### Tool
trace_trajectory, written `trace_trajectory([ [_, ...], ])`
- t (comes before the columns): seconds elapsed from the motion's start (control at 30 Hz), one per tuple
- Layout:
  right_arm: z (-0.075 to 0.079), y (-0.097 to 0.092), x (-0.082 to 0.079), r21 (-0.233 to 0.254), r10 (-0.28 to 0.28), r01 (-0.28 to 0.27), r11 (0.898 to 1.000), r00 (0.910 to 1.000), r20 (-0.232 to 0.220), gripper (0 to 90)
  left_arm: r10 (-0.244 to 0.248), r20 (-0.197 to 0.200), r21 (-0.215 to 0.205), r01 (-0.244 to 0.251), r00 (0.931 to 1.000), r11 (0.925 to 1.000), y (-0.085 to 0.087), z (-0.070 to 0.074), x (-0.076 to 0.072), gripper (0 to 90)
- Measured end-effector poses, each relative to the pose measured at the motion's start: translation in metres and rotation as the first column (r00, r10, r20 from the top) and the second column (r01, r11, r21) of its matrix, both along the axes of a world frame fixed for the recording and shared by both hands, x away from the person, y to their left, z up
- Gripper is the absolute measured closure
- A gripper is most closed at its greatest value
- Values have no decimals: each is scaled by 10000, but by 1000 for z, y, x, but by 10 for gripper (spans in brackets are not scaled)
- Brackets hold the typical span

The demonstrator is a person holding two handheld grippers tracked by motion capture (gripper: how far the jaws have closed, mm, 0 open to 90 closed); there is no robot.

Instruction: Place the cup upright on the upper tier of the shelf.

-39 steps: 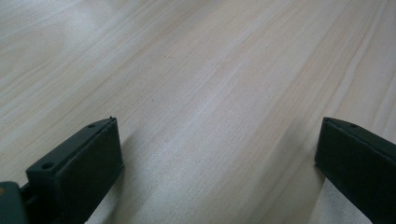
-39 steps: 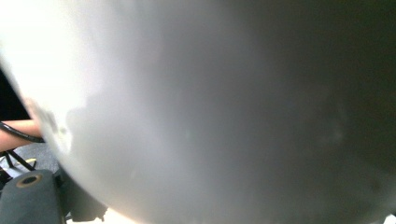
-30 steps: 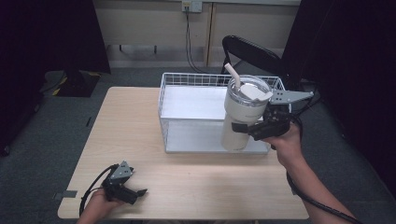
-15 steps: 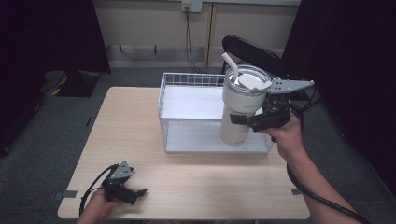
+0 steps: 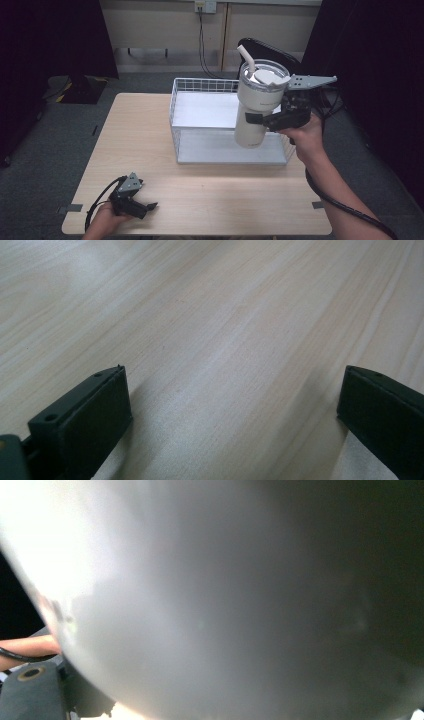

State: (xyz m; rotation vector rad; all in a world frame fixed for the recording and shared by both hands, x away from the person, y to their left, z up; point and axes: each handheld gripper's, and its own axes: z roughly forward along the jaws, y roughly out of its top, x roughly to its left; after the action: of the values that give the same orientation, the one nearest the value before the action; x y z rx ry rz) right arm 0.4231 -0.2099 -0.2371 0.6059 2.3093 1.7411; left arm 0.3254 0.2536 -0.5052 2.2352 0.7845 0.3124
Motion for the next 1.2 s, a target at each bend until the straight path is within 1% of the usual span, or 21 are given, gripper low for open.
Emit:
trace_trajectory([
  [0.13,4,-1,2,-80,-116,116,9999,9999,52,97,3,14,3,-3,10000,10000,0,0,0,1],
  [0.23,6,-3,5,-1,-154,154,9999,9999,30,97,2,9,-2,-2,10000,10000,0,0,0,1],
  [0.37,9,-3,9,-160,-324,325,9993,9995,69,97,-5,48,29,5,10000,10000,0,0,0,1],
  [0.67,11,-2,17,-24,-645,646,9979,9978,151,97,-5,49,30,5,10000,10000,0,0,0,1],
  [0.87,16,0,22,-143,-864,868,9961,9959,253,97,-6,42,29,6,10000,10000,0,0,0,1],
  [1.2,15,4,31,-185,-1178,1183,9928,9926,293,97,-30,18,42,29,10000,10000,0,0,0,1],
])
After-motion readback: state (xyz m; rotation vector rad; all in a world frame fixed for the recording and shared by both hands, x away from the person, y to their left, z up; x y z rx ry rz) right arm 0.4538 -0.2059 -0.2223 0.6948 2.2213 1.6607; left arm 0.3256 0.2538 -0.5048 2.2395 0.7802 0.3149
